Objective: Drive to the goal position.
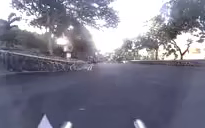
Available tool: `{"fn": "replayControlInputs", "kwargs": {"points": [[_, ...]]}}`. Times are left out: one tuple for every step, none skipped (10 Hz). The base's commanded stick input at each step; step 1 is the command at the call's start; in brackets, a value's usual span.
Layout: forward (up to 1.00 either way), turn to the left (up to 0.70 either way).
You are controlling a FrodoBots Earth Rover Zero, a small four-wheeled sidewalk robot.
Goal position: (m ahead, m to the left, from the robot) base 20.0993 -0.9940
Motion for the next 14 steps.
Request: {"fn": "replayControlInputs", "kwargs": {"points": [[0.50, 0.00], [0.50, 0.00], [0.50, 0.00], [0.50, 0.00], [0.50, 0.00], [0.50, 0.00], [0.50, 0.00], [0.50, 0.00], [0.50, 0.00], [0.50, 0.00], [0.50, 0.00], [0.50, 0.00], [0.50, 0.00], [0.50, 0.00]]}}
